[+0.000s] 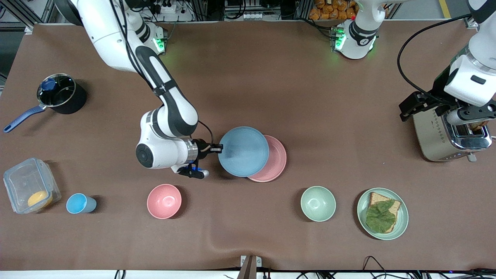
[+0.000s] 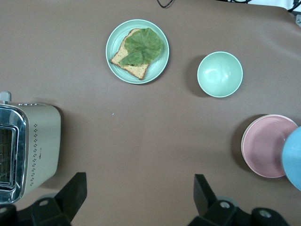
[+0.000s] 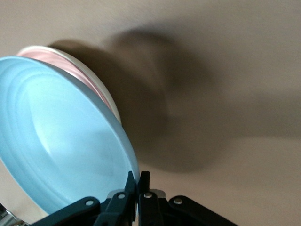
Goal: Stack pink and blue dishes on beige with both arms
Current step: 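Carry the blue plate over the pink plate with the right gripper, then lower the blue plate onto the pink plate and open the right gripper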
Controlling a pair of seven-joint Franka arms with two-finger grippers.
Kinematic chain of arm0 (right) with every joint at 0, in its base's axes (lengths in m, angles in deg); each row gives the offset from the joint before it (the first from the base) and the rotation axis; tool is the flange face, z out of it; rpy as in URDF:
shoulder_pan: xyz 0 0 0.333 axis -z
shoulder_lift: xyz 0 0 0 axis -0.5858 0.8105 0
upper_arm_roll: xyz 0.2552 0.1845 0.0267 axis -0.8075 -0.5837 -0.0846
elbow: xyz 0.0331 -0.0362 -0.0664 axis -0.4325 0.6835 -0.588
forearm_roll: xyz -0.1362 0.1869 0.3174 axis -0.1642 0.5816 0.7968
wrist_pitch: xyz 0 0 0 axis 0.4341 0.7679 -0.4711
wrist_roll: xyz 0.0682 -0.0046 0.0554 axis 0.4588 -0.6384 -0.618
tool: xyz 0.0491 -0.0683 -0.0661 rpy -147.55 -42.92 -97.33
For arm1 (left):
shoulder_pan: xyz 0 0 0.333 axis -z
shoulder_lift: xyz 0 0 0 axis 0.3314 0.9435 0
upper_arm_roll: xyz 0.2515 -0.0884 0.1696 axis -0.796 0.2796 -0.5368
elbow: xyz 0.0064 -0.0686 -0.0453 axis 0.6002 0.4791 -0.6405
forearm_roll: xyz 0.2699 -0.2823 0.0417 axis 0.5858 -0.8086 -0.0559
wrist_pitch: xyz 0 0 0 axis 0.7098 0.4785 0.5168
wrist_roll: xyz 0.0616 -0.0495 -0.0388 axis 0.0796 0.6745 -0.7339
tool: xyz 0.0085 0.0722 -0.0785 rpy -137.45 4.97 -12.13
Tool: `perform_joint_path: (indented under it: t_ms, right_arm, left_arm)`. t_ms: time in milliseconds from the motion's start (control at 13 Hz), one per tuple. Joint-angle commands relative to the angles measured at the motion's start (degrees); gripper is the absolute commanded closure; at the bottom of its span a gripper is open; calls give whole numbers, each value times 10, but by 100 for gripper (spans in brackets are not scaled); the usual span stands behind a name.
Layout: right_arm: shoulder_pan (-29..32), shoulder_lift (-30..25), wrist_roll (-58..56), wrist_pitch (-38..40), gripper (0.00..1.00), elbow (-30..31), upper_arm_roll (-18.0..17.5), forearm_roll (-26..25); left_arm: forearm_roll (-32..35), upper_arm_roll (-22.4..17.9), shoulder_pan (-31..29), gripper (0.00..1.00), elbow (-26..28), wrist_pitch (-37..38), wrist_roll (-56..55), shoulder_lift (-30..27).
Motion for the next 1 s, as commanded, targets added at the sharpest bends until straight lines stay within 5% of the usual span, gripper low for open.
perform_joint_path:
  t_ms: [0, 846, 923]
  right_arm:
    - [-19, 30, 8, -27, 100, -33, 5, 33]
    - [-50, 61, 9, -75, 100, -43, 5, 66]
    - [-50, 62, 9, -75, 52, -43, 5, 67]
  left_arm:
    - [-6, -11, 5, 0, 2, 16, 20, -11]
    - [-19, -11, -20, 0, 6, 32, 37, -6]
    - [-19, -11, -20, 0, 6, 32, 36, -6]
